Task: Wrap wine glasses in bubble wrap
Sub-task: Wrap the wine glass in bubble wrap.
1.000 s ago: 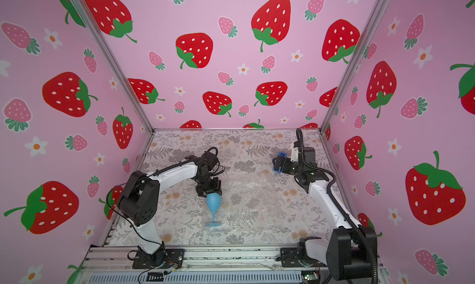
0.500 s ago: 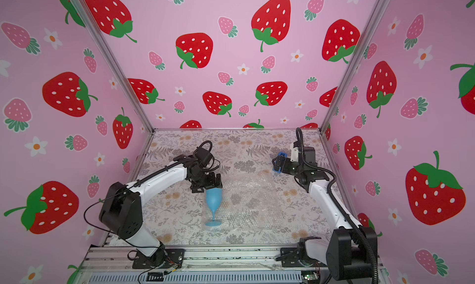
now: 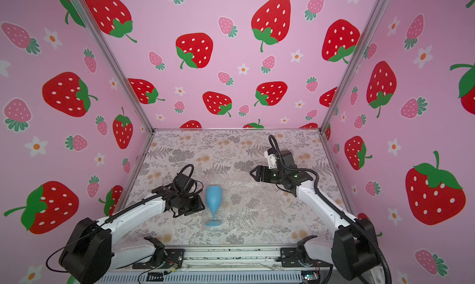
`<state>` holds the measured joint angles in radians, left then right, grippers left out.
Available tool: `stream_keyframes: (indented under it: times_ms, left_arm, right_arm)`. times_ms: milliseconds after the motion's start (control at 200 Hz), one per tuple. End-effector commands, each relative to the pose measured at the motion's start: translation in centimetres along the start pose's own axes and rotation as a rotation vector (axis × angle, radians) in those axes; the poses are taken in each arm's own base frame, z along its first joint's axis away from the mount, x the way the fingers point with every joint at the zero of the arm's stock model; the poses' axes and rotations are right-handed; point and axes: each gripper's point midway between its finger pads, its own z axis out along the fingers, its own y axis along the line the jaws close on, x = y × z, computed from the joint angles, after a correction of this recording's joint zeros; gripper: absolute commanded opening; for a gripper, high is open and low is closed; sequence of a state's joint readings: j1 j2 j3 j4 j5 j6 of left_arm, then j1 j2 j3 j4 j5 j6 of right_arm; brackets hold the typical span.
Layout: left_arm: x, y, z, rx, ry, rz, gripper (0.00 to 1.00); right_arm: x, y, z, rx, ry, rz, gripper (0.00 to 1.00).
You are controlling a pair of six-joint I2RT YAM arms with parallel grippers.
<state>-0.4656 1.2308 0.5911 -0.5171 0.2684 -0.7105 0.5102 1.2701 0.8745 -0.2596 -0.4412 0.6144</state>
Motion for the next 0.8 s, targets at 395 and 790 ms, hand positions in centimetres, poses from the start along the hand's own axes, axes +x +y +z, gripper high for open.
stream_keyframes:
  times_ms: [395, 790]
  left_arm:
    - [0.5, -0.7, 2.1, 0.138, -0.026, 0.006, 0.35]
    - [1.0, -0.5, 1.3, 0.162, -0.054, 0.018, 0.44]
  right_arm:
    - [5.4, 2.0, 3.2, 0.000, 0.134, 0.059, 0.69]
    - [6.3, 1.5, 3.2, 0.017, 0.146, 0.064, 0.68]
